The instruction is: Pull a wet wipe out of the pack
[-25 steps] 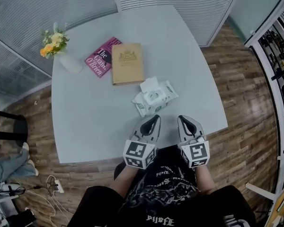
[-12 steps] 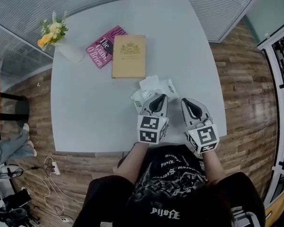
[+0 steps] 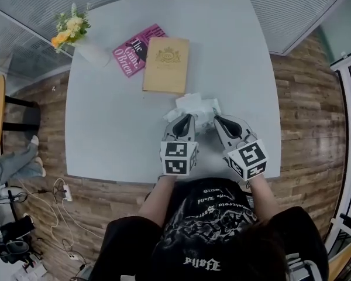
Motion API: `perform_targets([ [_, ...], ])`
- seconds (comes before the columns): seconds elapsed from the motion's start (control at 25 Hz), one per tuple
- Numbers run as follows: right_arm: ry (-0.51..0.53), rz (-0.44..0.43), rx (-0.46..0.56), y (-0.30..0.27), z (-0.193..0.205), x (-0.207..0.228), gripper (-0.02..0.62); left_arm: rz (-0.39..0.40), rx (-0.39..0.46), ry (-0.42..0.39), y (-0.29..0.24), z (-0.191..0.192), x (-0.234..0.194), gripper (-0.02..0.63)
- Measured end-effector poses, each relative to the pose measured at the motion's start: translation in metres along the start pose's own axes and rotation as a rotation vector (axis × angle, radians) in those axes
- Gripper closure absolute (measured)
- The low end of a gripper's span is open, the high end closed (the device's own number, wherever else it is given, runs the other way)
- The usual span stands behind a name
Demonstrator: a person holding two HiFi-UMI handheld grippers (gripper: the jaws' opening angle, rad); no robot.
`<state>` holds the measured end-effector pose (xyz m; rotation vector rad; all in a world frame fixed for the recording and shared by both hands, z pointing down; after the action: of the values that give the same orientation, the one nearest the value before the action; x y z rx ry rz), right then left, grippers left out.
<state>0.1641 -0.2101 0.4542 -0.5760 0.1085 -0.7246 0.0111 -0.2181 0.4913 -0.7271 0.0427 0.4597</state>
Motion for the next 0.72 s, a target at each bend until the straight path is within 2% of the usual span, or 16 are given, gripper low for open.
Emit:
perform_targets([
  [0.16, 0.058, -0.064, -0.057, -0.017, -0.006, 0.001, 0.597, -0.036, -0.027, 0.005, -0.001, 0.010, -0.011, 0.595],
  [0.36, 0.155, -0.138, -0.140, -0.039, -0.012, 0.003, 0.591, -0.044, -0.027, -0.002, -0.002, 0.017, -0.015, 0.595],
  [0.72, 0.345, -0.373, -0.448, -0.093, -0.009, -0.014, 0.521, -0.053, 0.011, 0.021, 0.002, 0.022, -0.016, 0.595],
])
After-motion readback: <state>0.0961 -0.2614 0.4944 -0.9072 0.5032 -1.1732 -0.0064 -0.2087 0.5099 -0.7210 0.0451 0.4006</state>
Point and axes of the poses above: the fingertips, and each gripper's own axes: y backward along the fingers, x to its right, z out of its underside, the point moved 8 cm from there along y, backward along the fingers, and after that the axes turned 7 degrees about -x, right-handed, at the moved point
